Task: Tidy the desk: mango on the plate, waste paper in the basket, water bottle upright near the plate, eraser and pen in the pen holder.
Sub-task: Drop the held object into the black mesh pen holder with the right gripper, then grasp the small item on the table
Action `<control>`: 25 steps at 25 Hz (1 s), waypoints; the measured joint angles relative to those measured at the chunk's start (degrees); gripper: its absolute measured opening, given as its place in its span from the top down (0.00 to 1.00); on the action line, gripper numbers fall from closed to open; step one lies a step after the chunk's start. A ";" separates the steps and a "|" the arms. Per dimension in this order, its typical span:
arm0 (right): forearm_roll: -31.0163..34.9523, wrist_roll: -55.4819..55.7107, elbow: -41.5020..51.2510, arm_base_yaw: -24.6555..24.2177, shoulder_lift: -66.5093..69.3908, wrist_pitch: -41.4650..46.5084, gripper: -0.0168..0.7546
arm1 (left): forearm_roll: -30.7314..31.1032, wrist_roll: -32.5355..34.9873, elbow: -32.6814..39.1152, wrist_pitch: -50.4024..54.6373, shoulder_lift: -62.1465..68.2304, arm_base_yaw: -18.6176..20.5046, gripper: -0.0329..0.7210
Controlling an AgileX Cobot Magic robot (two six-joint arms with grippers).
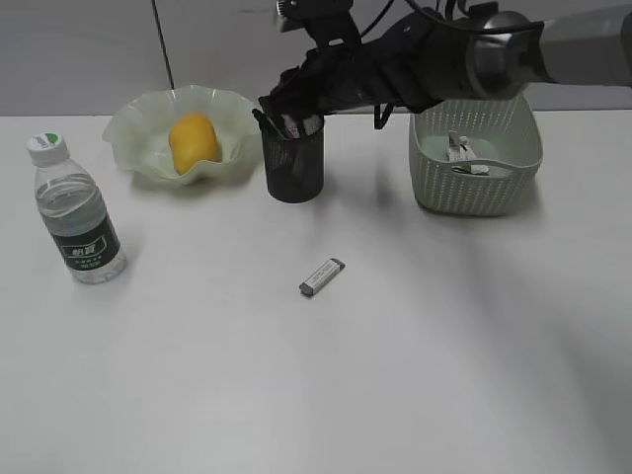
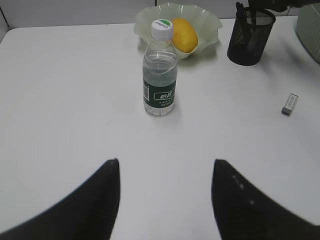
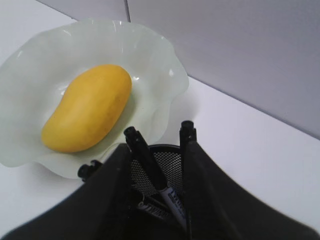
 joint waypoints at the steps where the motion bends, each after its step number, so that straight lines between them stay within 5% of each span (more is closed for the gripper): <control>1: -0.07 -0.05 0.00 0.00 -0.42 -0.01 0.59 | 0.00 0.00 0.00 0.00 0.00 0.00 0.37; 10: -3.32 -0.15 -0.05 0.00 -8.97 10.67 0.56 | 0.00 0.00 0.00 0.00 0.00 0.00 0.37; 15: -26.80 4.27 -0.44 0.06 -16.29 29.64 0.56 | 0.00 0.00 0.00 0.00 0.00 0.00 0.37; 22: -67.63 31.03 -0.56 0.03 -18.58 55.96 0.56 | 0.00 0.00 0.00 0.00 0.00 0.00 0.38; 25: -69.79 39.34 -0.56 -2.50 -19.86 62.13 0.56 | 0.00 0.00 0.00 0.00 0.00 0.00 0.38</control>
